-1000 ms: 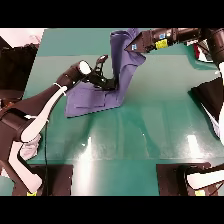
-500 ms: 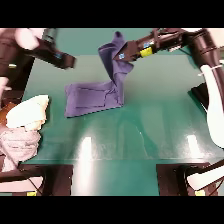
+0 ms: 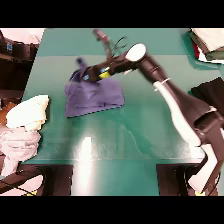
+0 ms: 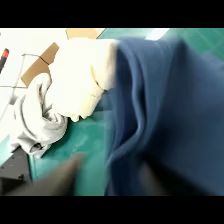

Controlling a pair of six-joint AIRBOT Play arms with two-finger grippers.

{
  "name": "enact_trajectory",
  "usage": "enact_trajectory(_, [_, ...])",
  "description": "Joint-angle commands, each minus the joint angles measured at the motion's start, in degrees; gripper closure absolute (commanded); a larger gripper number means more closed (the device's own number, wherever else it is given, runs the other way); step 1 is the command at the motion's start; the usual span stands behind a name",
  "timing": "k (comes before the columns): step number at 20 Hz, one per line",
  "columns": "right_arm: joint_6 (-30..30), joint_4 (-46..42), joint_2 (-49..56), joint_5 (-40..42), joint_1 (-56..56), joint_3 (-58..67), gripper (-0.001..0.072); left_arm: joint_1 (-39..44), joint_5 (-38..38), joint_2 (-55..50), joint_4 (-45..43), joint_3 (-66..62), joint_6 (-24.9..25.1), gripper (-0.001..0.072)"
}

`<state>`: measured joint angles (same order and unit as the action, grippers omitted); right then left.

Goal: Fold the shirts.

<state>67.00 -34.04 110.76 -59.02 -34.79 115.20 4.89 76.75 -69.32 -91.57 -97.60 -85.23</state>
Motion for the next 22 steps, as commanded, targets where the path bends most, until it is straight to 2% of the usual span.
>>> enact_trajectory(1, [-1.7, -0.5, 5.7, 5.2, -5.7, 3.6, 0.0182, -0.4, 1.7, 0.6, -0.1, 0.0, 0.1, 0.0685])
enact_trajectory(4, [-1.6, -0.7, 2.8, 3.8, -3.2, -0.1, 0.0183, -0.4, 1.7, 0.6, -0.1, 0.0, 0.1, 0.0685])
enact_trajectory(6, [-0.4, -4.1, 0.0, -1.1, 1.4, -3.9, 0.0185, -0.4, 1.7, 0.6, -0.1, 0.0, 0.1, 0.0685])
enact_trajectory(10, [7.8, -16.1, -3.8, -9.8, 13.9, -11.0, 0.0185, -0.4, 0.7, 0.6, 0.2, 0.0, 0.1, 0.0685])
enact_trajectory(12, [9.3, -15.0, -3.9, -12.4, 20.0, -14.3, 0.0178, -0.4, -0.2, 0.6, 0.7, 0.0, 0.1, 0.0685])
enact_trajectory(13, [9.5, -13.9, -3.9, -12.8, 22.1, -16.3, 0.0100, -0.4, -0.5, 0.5, 1.0, 0.1, 0.1, 0.0685])
enact_trajectory(14, [9.5, -12.4, -3.9, -12.5, 24.2, -18.6, 0.0081, -0.4, -0.7, 0.4, 1.3, 0.1, 0.1, 0.0685])
enact_trajectory(18, [9.5, -6.0, -1.6, -11.7, 26.4, -24.3, 0.0081, -0.4, -1.4, 0.2, 2.8, 0.1, 0.1, 0.0685])
enact_trajectory(22, [9.4, 0.1, 4.3, -12.1, 23.5, -20.8, 0.0081, -0.4, -1.3, 0.2, 3.3, 0.1, 0.2, 0.0685])
